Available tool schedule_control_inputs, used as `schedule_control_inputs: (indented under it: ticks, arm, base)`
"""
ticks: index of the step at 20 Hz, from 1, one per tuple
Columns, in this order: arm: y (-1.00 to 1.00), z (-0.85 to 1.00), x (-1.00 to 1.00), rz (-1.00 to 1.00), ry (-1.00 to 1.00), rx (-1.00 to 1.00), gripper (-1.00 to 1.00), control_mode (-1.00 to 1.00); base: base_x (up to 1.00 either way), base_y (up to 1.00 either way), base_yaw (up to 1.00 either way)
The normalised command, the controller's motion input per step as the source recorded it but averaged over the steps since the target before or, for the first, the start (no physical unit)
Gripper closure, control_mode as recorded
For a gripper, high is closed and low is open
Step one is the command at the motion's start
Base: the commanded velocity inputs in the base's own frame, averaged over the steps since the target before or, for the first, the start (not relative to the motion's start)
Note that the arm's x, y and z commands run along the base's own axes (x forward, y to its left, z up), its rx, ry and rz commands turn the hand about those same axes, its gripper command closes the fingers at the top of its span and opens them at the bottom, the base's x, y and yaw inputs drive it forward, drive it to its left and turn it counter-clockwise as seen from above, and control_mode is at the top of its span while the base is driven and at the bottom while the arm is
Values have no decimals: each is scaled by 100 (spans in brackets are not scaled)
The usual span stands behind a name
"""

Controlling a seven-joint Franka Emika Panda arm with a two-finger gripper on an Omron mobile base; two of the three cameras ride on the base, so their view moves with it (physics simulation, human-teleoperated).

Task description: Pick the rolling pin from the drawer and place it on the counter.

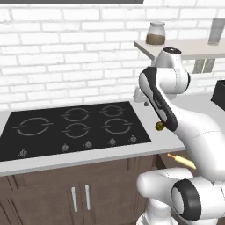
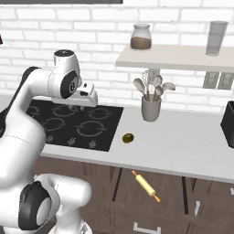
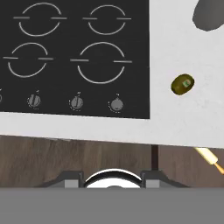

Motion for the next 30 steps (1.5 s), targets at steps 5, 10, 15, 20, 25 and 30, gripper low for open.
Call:
schedule_control_inputs:
  ticks: [5, 10, 15, 20, 25, 30]
  arm:
    - [-47, -2, -24, 0, -3, 7, -100, -100]
    - [-75, -28, -34, -1, 0, 6, -100, -100]
    - [-33, -40, -27, 1, 0, 0, -100, -100]
    - [-27, -57, -27, 7, 1, -7, -100, -100]
    - [-61, -60, -11, 1, 3, -18, -100, -100]
    - [-84, -23, 0, 0, 0, -5, -100, -100]
  base:
    - [0, 0, 0]
    - [0, 0, 0]
    - [0, 0, 0]
    - [0, 0, 0]
    - [0, 0, 0]
    - [0, 0, 0]
